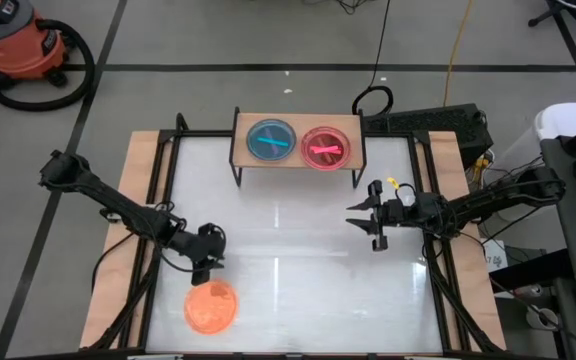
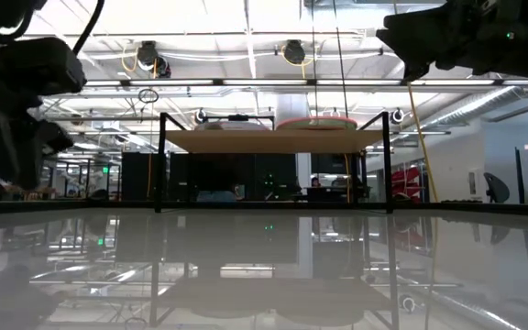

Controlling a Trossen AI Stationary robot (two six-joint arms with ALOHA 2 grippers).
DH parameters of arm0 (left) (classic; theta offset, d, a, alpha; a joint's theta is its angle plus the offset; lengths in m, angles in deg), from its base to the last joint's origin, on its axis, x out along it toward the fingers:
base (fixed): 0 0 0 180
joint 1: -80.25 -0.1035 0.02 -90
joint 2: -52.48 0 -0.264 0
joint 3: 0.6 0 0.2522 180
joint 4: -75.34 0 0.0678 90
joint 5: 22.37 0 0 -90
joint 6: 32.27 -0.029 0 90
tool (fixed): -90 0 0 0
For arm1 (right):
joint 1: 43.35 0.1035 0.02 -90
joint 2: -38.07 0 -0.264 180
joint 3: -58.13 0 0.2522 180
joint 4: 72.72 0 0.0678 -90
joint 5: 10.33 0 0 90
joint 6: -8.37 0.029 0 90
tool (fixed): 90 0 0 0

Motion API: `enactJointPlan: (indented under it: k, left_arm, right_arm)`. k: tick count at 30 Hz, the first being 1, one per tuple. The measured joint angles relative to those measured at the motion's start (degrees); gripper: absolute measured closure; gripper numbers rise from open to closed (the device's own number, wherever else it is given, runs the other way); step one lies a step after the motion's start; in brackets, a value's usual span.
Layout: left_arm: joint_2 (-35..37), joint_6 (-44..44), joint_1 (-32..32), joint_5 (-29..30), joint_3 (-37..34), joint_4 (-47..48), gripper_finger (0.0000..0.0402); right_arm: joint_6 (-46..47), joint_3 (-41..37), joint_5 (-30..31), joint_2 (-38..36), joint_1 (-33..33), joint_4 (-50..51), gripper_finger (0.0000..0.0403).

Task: Place and stack plates onto a shelf
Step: Stack the orange plate on top of the blue plate on the shelf

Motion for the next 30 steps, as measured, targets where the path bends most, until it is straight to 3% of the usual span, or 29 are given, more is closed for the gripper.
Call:
enactJointPlan:
  k: [11, 19, 30]
  left_arm:
    - [0.0, 5.39, 0.27, -3.25, -4.6, -5.97, 0.0275]
    - [0.0, 4.2, 4.02, -8.03, -4.66, -12.52, 0.0275]
    - [0.0, 6.71, 4.66, -6.89, -4.66, -7.09, 0.0275]
  right_arm:
    - [1.03, 0.0, -0.01, 0.0, 0.0, 0.45, 0.0277]
    - [1.05, 0.02, -0.01, 0.02, 0.0, 0.48, 0.0277]
    - [1.11, 0.04, -0.02, 0.02, 0.0, 0.5, 0.0277]
